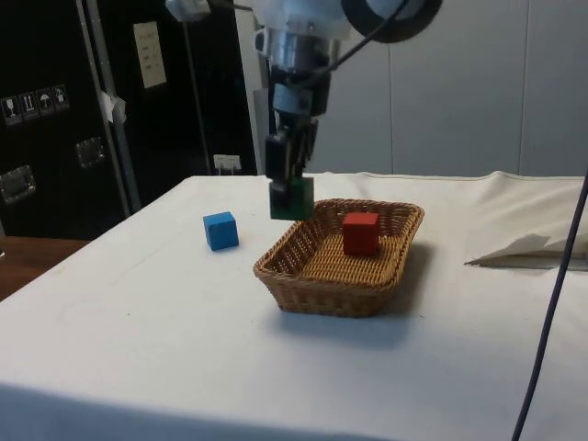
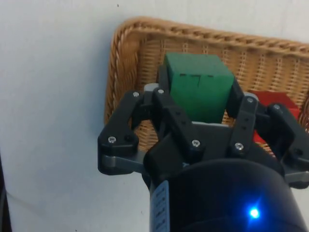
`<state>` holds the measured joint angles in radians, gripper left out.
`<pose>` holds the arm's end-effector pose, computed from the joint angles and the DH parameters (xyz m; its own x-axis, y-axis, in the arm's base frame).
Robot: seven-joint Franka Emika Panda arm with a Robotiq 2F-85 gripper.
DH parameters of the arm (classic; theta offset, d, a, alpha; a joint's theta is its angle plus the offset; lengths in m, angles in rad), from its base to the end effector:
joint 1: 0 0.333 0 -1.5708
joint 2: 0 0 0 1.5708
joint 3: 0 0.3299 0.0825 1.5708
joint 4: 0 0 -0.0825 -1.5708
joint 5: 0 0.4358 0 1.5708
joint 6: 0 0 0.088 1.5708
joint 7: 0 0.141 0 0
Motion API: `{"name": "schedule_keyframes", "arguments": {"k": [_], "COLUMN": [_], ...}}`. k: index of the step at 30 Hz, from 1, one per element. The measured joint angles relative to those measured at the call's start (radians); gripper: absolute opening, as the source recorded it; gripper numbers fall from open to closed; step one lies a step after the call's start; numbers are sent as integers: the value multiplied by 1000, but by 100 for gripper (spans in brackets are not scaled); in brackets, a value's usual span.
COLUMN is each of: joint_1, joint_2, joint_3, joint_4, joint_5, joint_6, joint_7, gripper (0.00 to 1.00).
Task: Pick up exactly two blocks and place them into the basket.
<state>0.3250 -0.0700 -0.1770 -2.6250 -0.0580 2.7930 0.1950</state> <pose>0.4819 0.0753 0.2338 0.9723 0.0009 0.2339 0.0072 -0.9996 -0.0261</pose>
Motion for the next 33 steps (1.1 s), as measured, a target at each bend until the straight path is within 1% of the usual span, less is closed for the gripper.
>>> {"name": "schedule_keyframes", "arguments": {"k": [3,5,7,10,14,16,17,18,21,22,23,24,29,30,33], "joint_1": [-1,-1,-3,-4,-5,-5,-5,-5,-5,-5,-5,-5,-5,-5,-5], "joint_2": [4,4,12,24,38,55,55,68,88,95,95,111,159,169,170], "joint_3": [-3,-3,-6,-6,-6,-6,-6,-5,-3,-3,-3,-2,-2,-3,-4], "joint_4": [-32,-32,-64,-90,-111,-133,-133,-148,-170,-175,-175,-184,-182,-177,-176], "joint_5": [0,0,0,0,0,0,0,0,0,0,0,0,0,0,0], "joint_6": [29,29,63,96,124,157,157,182,221,234,234,257,311,319,319], "joint_7": [0,0,1,4,10,17,17,22,31,34,34,39,50,53,53], "gripper": [3,3,3,3,3,3,3,3,3,3,3,3,3,3,3]}}
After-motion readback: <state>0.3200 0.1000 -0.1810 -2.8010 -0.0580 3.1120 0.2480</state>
